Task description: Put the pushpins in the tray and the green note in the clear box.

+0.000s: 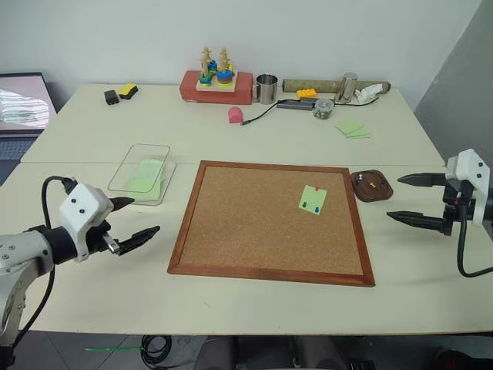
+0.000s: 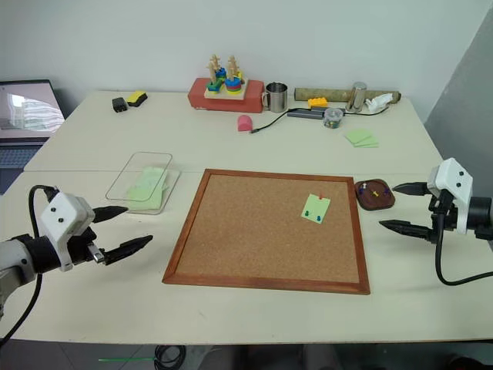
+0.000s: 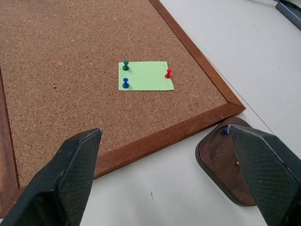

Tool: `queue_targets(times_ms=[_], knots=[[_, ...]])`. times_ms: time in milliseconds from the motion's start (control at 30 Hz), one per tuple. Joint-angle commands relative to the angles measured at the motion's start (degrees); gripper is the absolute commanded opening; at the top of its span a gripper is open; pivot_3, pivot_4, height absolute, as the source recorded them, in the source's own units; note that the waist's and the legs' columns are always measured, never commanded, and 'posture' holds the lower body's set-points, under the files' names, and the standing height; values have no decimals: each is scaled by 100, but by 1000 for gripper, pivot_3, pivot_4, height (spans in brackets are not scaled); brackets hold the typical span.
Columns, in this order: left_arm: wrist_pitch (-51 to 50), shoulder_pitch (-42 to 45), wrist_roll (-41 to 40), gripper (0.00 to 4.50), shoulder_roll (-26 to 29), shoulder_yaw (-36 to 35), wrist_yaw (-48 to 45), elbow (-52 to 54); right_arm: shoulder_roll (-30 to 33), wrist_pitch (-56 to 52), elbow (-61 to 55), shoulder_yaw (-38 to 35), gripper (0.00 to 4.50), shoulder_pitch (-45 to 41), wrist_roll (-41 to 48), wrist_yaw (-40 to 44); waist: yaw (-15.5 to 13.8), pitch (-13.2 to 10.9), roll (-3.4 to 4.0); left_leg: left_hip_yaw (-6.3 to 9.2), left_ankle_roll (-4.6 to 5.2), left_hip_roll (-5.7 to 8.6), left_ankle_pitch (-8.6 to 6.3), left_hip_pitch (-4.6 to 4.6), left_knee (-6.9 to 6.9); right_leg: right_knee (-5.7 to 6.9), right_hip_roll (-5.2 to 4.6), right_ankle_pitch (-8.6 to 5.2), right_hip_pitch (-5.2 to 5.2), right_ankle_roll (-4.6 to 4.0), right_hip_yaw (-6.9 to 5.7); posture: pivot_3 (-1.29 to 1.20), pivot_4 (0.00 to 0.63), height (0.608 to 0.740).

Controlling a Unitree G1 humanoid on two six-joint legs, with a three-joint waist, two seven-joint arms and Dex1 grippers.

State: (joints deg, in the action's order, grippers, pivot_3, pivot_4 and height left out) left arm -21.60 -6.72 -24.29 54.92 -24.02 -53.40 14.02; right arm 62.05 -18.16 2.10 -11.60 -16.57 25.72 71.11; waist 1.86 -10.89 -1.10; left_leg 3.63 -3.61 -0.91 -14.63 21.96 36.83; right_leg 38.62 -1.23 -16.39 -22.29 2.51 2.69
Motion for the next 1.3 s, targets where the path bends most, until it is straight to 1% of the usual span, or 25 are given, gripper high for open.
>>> queue_targets(times_ms=[33, 200, 567, 633, 700, 833, 900, 967, 1033, 1100, 1200, 1300], knots=[[222, 38, 26, 4500, -24, -160, -70, 23, -17, 89, 7, -34, 4486, -92, -89, -6, 0, 0, 0, 0, 0, 0, 0, 0, 0, 0, 0, 0, 0, 0, 0, 0, 150, 740], [199, -37, 197, 4500, 87, -80, -90, 69, -62, 51, 56, -62, 4486, -138, -63, -17, 0, 0, 0, -1, 0, 1, 0, 0, 1, 0, 0, 10, 0, -17, 1, 0, 150, 740], [69, 151, 187, 4500, -65, 82, -24, 270, -237, 199, -44, -209, 4486, 64, -98, -142, 0, 0, 0, 0, 0, 1, 0, 0, 1, 2, 0, 12, 0, -19, 0, 0, 150, 740], [187, 194, 93, 4500, -86, 56, -154, 242, -266, 116, -117, -269, 4486, 159, -53, -193, -1, 0, 0, -1, 0, 1, 0, 0, 2, 1, 0, 12, 0, -21, 1, 0, 150, 740], [78, 307, -45, 4500, -52, 5, -241, 201, -291, 94, -67, -317, 4486, 193, -32, -196, -2, 0, 0, -1, 0, 1, 0, 1, 2, 2, 0, 13, 0, -21, 0, 0, 150, 740], [32, 475, -24, 4500, 107, 58, -413, 67, -366, 132, -173, -347, 4486, 227, -50, -271, 8, 0, 0, -1, 0, 1, 0, -1, 4, 9, 1, 13, 0, -21, 1, 0, 150, 740], [15, 583, -66, 4500, 144, 35, -494, -114, -432, 58, -451, -315, 4486, 252, -23, -401, 9, 0, 0, -1, 0, 1, 0, -3, 4, 12, 2, 13, 0, -21, 1, 0, 150, 740], [-176, 809, -173, 4500, 70, 156, -419, -71, -449, 42, -598, -279, 4486, 251, -40, -445, 11, 0, 0, 0, 0, 1, 0, -5, 5, 16, 4, 11, 0, -19, 1, 0, 150, 740], [-304, 984, -316, 4500, 85, 222, -543, -49, -391, -255, -1138, -165, 4486, 286, -112, -670, 4, 0, 0, 1, 0, 1, 0, -3, 7, 17, 4, 10, 0, -17, 0, 0, 150, 740], [-506, 1237, -407, 4500, 44, 433, -518, 59, -341, -549, -1423, -175, 4486, 304, -56, -787, 0, 0, 0, 1, 0, 2, 0, -2, 8, 17, 2, 11, 0, -17, 1, 0, 150, 740], [-773, 1458, -529, 4500, 7, 686, -502, 231, -302, -598, -1560, -233, 4486, 425, -124, -812, -11, 0, -1, 6, 0, 3, 0, 0, 9, 17, 3, 10, 1, -16, -3, 0, 150, 740], [-725, 1703, -474, 4500, -64, 1036, -559, 237, -294, -635, -1656, -413, 4486, 573, -14, -741, -9, -1, -2, 6, 0, 6, 0, 1, 9, 15, 1, 11, 1, -17, -1, 0, 150, 740]])
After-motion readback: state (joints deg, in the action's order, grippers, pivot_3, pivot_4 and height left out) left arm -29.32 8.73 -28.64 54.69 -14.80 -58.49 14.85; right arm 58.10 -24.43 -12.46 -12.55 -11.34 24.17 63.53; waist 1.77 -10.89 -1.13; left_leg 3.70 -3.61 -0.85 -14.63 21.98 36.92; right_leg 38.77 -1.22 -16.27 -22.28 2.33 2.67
